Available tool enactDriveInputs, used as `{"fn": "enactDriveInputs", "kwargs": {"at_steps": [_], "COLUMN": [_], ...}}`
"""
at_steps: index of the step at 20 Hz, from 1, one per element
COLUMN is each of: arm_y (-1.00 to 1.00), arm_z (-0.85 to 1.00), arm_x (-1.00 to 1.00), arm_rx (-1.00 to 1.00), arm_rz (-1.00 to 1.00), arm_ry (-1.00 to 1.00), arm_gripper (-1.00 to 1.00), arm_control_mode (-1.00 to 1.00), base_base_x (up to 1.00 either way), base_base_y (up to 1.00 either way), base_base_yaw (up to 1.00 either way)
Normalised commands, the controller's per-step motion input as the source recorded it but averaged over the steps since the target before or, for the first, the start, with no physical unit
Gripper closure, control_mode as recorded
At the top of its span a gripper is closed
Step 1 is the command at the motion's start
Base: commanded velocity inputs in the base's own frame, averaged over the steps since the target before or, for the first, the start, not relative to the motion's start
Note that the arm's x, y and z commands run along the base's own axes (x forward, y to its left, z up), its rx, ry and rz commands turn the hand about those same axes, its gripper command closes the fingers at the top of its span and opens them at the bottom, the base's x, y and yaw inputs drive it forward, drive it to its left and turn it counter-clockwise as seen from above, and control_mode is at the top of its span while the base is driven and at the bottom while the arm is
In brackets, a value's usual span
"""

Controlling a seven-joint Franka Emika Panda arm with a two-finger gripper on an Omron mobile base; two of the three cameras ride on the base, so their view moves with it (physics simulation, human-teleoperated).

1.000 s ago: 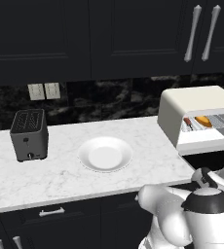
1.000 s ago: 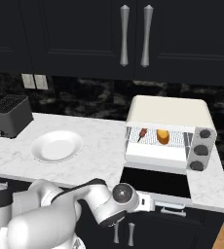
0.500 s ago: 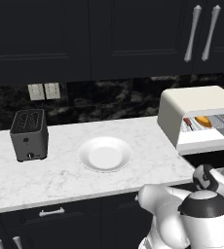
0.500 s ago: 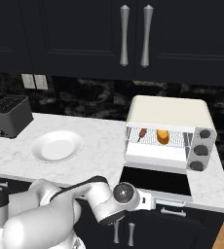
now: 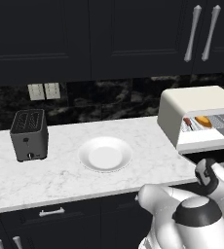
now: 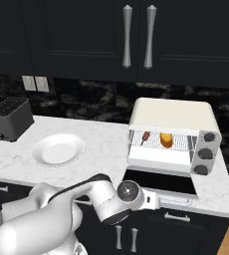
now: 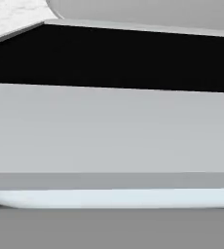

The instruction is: Pick up the kebab skewer and baguette bread, and place them inside the toaster oven. Close the toaster oven door and start by setting the timer.

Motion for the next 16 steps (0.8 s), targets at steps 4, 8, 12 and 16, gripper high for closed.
{"fn": "enactDriveInputs", "kwargs": {"at_steps": [4, 8, 12, 16], "arm_y": [-0.08, -0.04, 0.00, 0.00], "arm_z": [0.62, 0.68, 0.61, 0.53], "arm_x": [0.48, 0.45, 0.49, 0.58], "arm_rx": [0.01, 0.03, 0.02, 0.02], "arm_rz": [0.00, 0.00, 0.00, 0.00], "arm_ry": [0.00, 0.00, 0.00, 0.00], "arm_gripper": [-1.00, -1.00, -1.00, -1.00], "arm_control_mode": [-1.00, -1.00, -1.00, -1.00], "base_base_x": [0.00, 0.00, 0.00, 0.00], "base_base_y": [0.00, 0.00, 0.00, 0.00], "base_base_yaw": [0.00, 0.00, 0.00, 0.00]}}
